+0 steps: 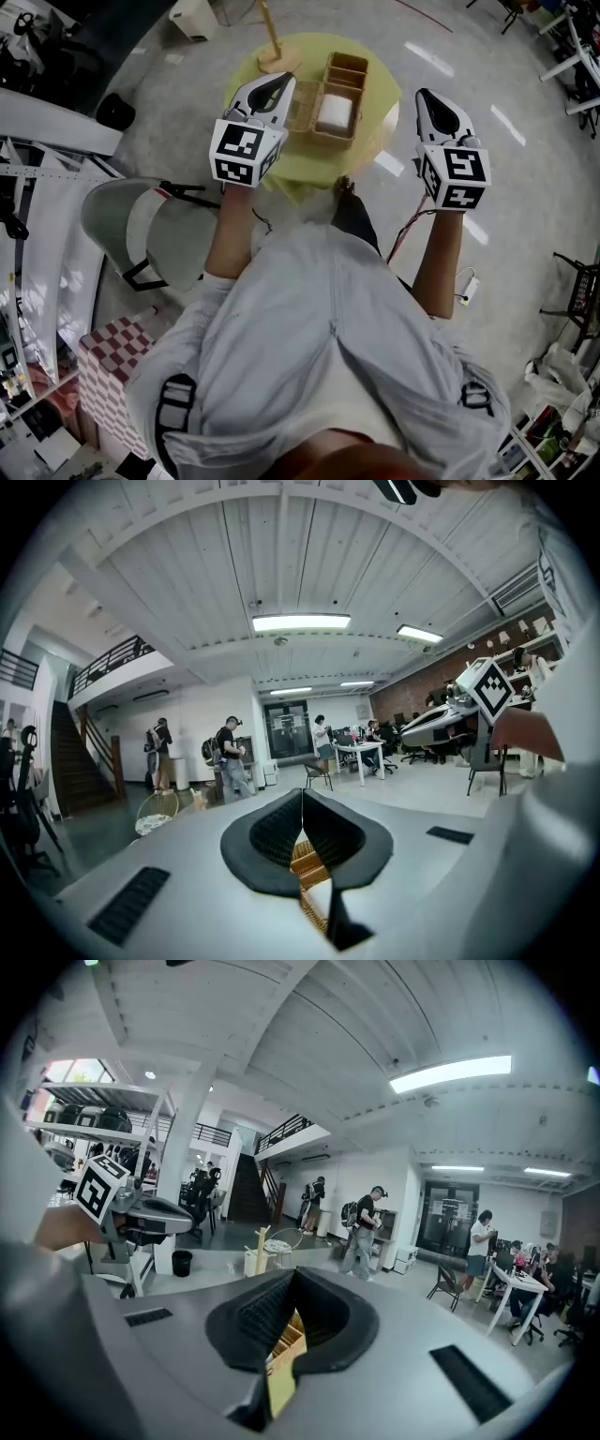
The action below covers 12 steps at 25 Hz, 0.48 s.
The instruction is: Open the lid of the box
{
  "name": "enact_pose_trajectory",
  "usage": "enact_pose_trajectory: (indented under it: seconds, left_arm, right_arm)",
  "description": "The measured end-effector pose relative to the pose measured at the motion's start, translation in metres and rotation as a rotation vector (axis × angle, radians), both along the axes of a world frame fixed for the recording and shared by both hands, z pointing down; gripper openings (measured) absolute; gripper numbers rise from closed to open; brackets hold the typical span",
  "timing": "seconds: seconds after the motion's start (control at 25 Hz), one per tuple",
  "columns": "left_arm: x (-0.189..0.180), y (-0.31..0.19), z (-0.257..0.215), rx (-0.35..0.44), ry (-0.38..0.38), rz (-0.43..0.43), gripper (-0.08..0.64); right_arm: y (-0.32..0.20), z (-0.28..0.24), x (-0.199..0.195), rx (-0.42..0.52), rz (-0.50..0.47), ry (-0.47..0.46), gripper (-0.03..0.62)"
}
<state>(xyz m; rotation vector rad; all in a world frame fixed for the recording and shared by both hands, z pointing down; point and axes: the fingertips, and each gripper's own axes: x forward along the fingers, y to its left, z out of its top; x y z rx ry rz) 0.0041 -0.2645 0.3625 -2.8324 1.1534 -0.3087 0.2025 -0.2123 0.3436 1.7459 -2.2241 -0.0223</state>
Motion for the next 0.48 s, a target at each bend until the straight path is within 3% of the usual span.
enact_pose_trajectory:
  seconds: [0.48]
  left_arm:
    - [0.0025,0.0057,0.0058,-0.018,0.009,0.000,0.029]
  right_arm:
    - [0.0060,0.0091,-0.0009,-0.028,-0.015,0.005,0.023]
